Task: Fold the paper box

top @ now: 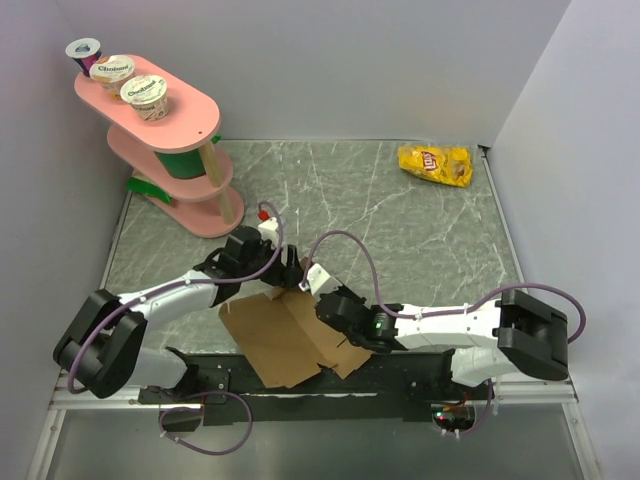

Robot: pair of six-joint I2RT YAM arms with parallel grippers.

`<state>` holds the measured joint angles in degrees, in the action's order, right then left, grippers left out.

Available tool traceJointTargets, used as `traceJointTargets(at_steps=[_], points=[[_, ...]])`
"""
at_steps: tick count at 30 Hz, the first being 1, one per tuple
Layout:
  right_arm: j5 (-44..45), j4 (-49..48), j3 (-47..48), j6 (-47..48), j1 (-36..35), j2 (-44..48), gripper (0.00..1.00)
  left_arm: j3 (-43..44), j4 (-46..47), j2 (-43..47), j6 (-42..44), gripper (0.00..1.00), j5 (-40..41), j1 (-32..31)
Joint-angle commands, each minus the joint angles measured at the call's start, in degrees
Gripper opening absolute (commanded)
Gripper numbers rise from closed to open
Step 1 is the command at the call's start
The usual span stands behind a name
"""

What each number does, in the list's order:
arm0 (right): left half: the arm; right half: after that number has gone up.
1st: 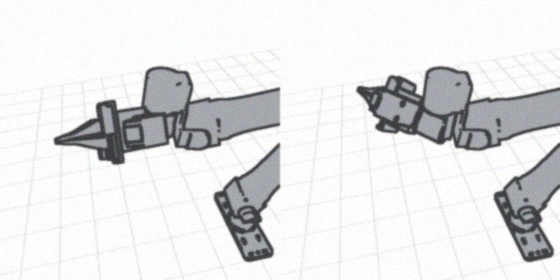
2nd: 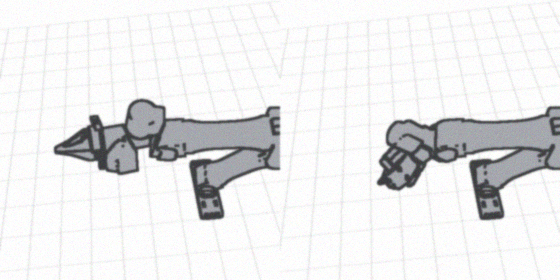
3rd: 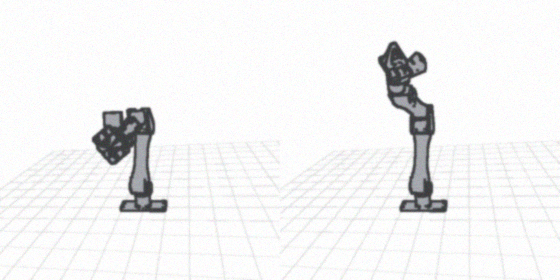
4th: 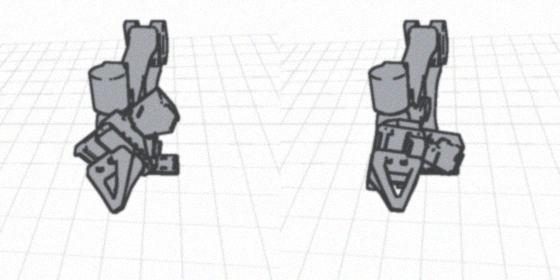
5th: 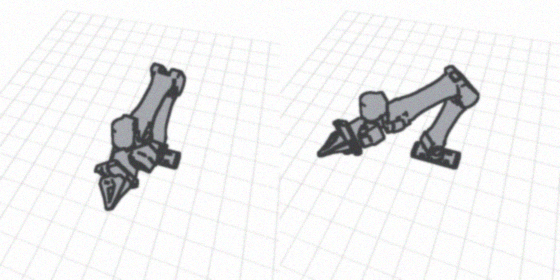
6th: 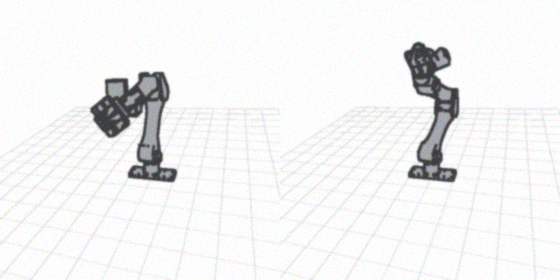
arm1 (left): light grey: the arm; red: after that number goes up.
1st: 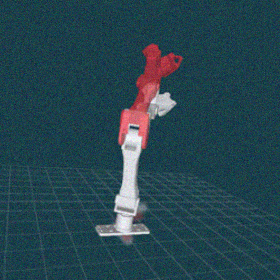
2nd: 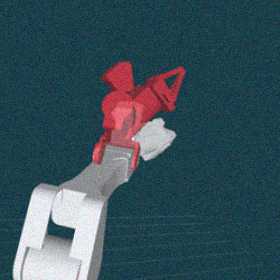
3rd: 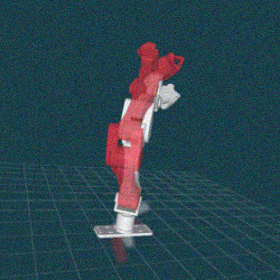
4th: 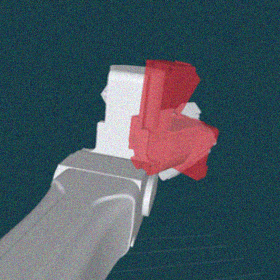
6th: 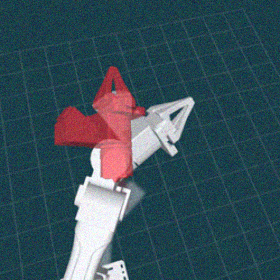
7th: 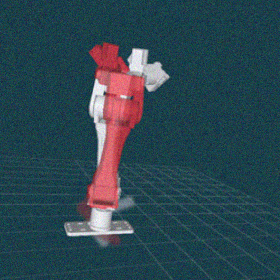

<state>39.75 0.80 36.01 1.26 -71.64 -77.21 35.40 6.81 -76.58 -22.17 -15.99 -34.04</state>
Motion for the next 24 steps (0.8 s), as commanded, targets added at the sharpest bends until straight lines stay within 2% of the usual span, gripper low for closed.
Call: traceJointTargets(at_steps=[1, 6, 11, 13, 18, 24], points=[[-0.3, 0.1, 0.2, -1.1, 0.0, 2.1, 0.00, -2.3, 6.9, 2.6, -1.6, 0.84, -7.1, 2.0], [-0.6, -0.1, -0.2, -1.2, 0.0, 2.9, 0.00, -4.8, 12.0, 3.9, -3.7, 0.84, -10.6, 5.6], [-1.0, 0.0, -0.5, -1.2, 0.1, 3.6, 0.00, -8.8, 20.2, 7.0, -8.2, 0.85, -16.9, 12.7], [-1.0, 0.0, -0.5, -1.1, 0.2, 3.5, 0.00, -9.5, 21.7, 7.1, -10.3, 0.84, -17.0, 15.0], [1.1, -0.5, -0.7, -1.2, 0.1, 2.9, 0.00, -9.6, 19.2, 4.2, -9.0, 0.73, -13.1, 17.1], [5.3, -4.4, 0.1, 5.2, 0.2, 0.7, 0.00, -9.8, 21.4, -4.0, -8.0, 0.60, -13.2, 17.1]])
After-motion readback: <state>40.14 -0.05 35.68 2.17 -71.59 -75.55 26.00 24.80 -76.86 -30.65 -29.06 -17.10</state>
